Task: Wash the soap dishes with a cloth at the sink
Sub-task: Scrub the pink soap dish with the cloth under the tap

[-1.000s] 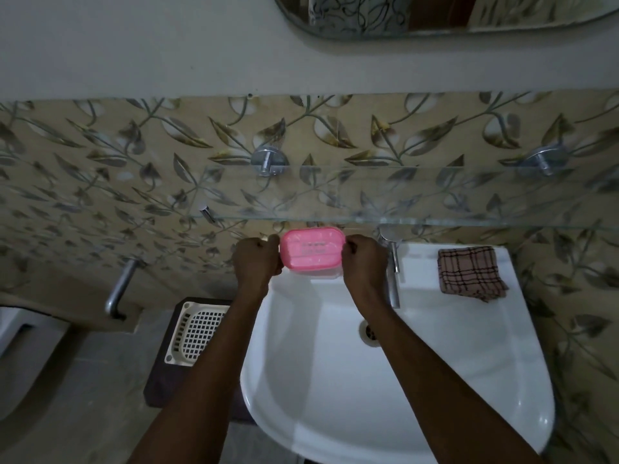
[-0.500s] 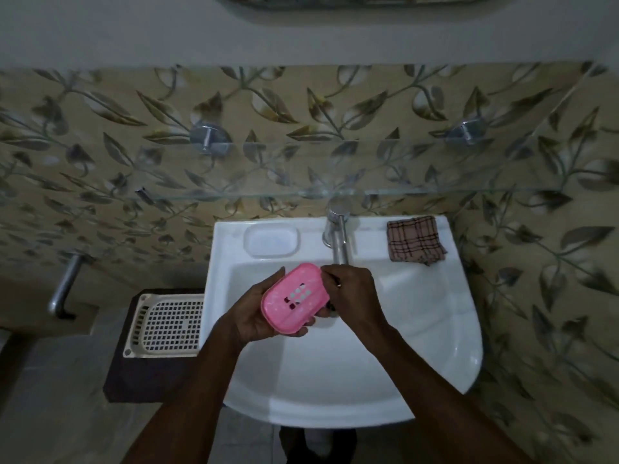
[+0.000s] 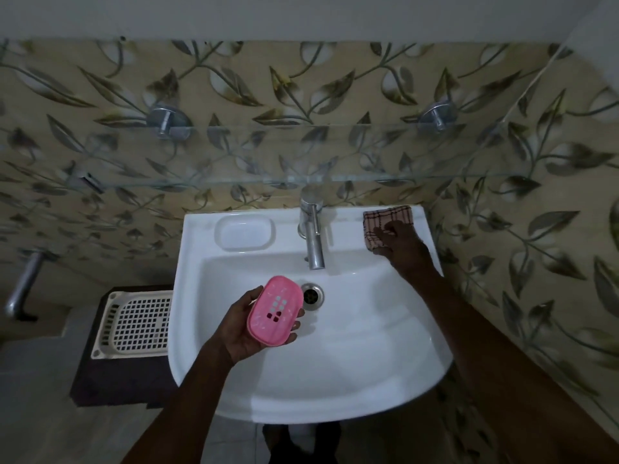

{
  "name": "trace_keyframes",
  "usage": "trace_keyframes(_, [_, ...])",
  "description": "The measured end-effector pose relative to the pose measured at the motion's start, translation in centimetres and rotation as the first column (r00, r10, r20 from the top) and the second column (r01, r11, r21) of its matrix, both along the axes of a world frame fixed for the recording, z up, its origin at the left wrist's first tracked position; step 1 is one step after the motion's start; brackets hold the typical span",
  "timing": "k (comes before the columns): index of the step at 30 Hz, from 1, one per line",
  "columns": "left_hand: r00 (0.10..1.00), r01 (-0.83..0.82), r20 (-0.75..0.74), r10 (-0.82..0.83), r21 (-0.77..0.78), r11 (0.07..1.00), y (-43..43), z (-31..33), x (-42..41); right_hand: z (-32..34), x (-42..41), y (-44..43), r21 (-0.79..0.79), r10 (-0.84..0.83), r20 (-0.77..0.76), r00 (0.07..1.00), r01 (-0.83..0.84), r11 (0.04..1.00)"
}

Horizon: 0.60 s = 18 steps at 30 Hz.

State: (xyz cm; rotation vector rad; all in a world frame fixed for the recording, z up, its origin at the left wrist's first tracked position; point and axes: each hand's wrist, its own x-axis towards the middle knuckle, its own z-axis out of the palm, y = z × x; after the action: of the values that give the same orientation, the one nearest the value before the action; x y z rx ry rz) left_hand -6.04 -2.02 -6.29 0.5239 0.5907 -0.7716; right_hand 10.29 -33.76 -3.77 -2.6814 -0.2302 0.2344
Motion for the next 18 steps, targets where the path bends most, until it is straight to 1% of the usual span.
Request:
trace_keyframes(2, [1.000, 0.028, -0.007, -0.028, 0.000, 1.000, -0.3, 0.1, -0.3, 0.2, 0.8, -0.7, -0.018, 0.090, 0.052, 0.995, -0.089, 0.996])
trace_keyframes(5, [1.000, 0.030, -0.009, -0.030, -0.006, 1.000, -0.4, 0.2, -0.5, 1.5, 2.3, -1.6, 0.058, 0.165, 0.027, 0.986, -0.166, 0.984])
trace_keyframes(7, [1.000, 0.023, -0.012, -0.023, -0.002, 1.000, -0.5, 0.3, -0.5, 2.5, 3.4, -2.0, 0.050, 0.228, 0.019, 0.974, -0.228, 0.972])
trace_keyframes(10, [1.000, 0.010, -0.014, -0.010, -0.014, 1.000, -0.7, 0.3, -0.5, 3.5, 3.9, -1.8, 0.051, 0.321, -0.040, 0.946, -0.319, 0.946])
trace_keyframes(11, [1.000, 0.010, -0.009, -0.010, -0.012, 1.000, -0.7, 0.3, -0.5, 3.2, 3.9, -1.5, 0.014, 0.339, -0.033, 0.940, -0.338, 0.941])
trace_keyframes(12, [1.000, 0.005, -0.007, -0.005, -0.013, 1.000, -0.8, 0.3, -0.5, 2.7, 3.2, -1.2, -0.096, 0.324, -0.017, 0.946, -0.324, 0.941])
trace_keyframes(13, [1.000, -0.007, -0.006, 0.007, -0.014, 1.000, -0.9, 0.4, -0.5, 2.1, 2.5, -0.9, -0.231, 0.303, 0.038, 0.952, -0.287, 0.930])
trace_keyframes(14, [1.000, -0.024, -0.007, 0.024, -0.015, 1.000, -1.0, 0.4, -0.5, 1.2, 1.8, -0.8, -0.326, 0.303, 0.102, 0.947, -0.256, 0.910])
trace_keyframes(15, [0.999, -0.042, -0.008, 0.042, -0.012, 0.999, -1.0, 0.5, -0.5, 0.4, 1.3, -0.8, -0.355, 0.302, 0.151, 0.941, -0.234, 0.905])
trace_keyframes(16, [0.998, -0.058, -0.008, 0.058, -0.007, 0.998, -1.0, 0.6, -0.6, 0.3, 0.8, -0.6, -0.288, 0.262, 0.173, 0.949, -0.206, 0.935])
trace_keyframes(17, [0.997, -0.071, -0.003, 0.071, -0.001, 0.997, -0.9, 0.7, -0.6, 0.8, 0.7, -0.6, -0.163, 0.191, 0.185, 0.964, -0.162, 0.973])
trace_keyframes(18, [0.997, -0.082, 0.006, 0.082, 0.004, 0.997, -0.8, 0.8, -0.6, 1.6, 0.7, -0.7, 0.009, 0.100, 0.161, 0.982, -0.103, 0.995])
